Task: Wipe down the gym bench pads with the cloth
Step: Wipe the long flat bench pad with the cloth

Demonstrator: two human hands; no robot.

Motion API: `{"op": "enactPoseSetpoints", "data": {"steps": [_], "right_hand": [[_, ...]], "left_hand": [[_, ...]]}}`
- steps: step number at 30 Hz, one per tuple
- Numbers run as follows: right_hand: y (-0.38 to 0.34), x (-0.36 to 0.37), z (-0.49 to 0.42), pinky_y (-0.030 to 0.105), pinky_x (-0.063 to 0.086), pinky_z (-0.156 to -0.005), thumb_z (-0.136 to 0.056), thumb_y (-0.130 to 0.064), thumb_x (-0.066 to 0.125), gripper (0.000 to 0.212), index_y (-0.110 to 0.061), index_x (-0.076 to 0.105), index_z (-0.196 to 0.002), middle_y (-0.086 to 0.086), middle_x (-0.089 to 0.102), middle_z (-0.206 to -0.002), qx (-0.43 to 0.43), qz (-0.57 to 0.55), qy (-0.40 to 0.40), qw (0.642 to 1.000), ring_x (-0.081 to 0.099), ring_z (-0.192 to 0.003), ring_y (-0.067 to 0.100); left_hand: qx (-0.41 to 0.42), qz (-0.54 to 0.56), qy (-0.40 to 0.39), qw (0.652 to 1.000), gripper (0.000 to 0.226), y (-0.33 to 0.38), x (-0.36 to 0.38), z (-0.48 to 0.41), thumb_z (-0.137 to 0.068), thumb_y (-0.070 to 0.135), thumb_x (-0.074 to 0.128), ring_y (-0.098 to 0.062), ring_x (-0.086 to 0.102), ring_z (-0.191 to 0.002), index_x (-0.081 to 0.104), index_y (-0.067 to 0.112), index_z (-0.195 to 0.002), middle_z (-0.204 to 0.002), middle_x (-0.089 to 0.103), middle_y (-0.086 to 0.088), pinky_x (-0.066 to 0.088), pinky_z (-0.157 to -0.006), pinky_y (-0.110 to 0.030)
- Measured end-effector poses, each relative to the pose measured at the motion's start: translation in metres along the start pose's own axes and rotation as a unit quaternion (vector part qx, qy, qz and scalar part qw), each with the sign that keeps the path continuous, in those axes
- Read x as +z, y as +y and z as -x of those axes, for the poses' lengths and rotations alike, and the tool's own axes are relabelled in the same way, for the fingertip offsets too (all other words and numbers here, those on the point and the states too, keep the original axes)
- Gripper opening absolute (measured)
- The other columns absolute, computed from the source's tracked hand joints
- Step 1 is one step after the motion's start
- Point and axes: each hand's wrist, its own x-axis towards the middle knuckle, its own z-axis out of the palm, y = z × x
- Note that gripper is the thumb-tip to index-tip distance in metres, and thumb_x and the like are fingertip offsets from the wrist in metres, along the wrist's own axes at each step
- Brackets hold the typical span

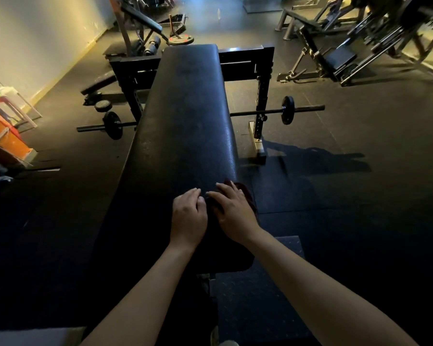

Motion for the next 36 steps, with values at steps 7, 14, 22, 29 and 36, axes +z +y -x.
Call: {"op": "enactPoseSetpoints", "data": {"steps": [7,14,22,29,36], "right_hand": [[-0.022,0.009,-0.068,0.047,0.009,-0.123,-0.101,-0.034,0.052,0.047,-0.027,0.047,-0.148,-0.001,0.042,-0.155,-0.07,0.019,-0.092,0.993,0.015,-0.153,0.021],[0.027,-0.022,-0.072,0.048,0.016,-0.124,-0.102,-0.032,0.051,0.047,-0.025,0.045,-0.148,0.001,0.035,-0.158,0.101,0.012,-0.008,0.995,0.012,-0.153,0.027],[0.023,-0.002,-0.007,0.032,0.03,-0.115,-0.103,-0.033,0.05,0.05,-0.026,0.04,-0.152,-0.002,0.031,-0.155,0.176,-0.152,0.076,0.97,0.032,-0.142,0.014],[0.046,-0.012,-0.084,0.034,0.027,-0.114,-0.104,-0.029,0.048,0.05,-0.024,0.038,-0.153,0.002,0.022,-0.16,0.186,-0.204,0.04,0.96,0.029,-0.145,0.022],[0.058,-0.01,-0.047,0.022,0.023,-0.109,-0.106,-0.033,0.043,0.047,-0.029,0.035,-0.153,-0.002,0.026,-0.159,0.154,-0.312,0.034,0.937,0.028,-0.141,0.006]], "left_hand": [[-0.041,-0.024,0.013,0.999,0.035,-0.021,-0.005,-0.025,-0.103,0.022,0.046,-0.028,0.053,-0.124,0.065,0.008,-0.129,-0.132,0.065,-0.009,0.036,-0.107,-0.042],[-0.002,-0.091,-0.04,0.995,0.042,-0.008,0.005,-0.026,-0.106,0.038,0.036,-0.014,0.035,-0.133,0.055,0.028,-0.142,-0.152,0.046,0.012,0.019,-0.113,-0.037],[0.021,-0.104,-0.081,0.991,0.044,0.008,0.022,-0.031,-0.105,0.043,0.033,-0.014,0.027,-0.135,0.047,0.035,-0.146,-0.157,0.036,0.014,0.017,-0.114,-0.038],[0.008,-0.106,-0.087,0.991,0.044,0.026,0.036,-0.044,-0.106,0.043,0.033,-0.014,0.026,-0.137,0.047,0.034,-0.147,-0.159,0.035,0.013,0.015,-0.113,-0.037],[-0.039,-0.12,-0.055,0.99,0.043,0.044,0.057,-0.06,-0.105,0.043,0.035,-0.014,0.029,-0.135,0.05,0.033,-0.144,-0.157,0.038,0.013,0.018,-0.112,-0.038]]}}
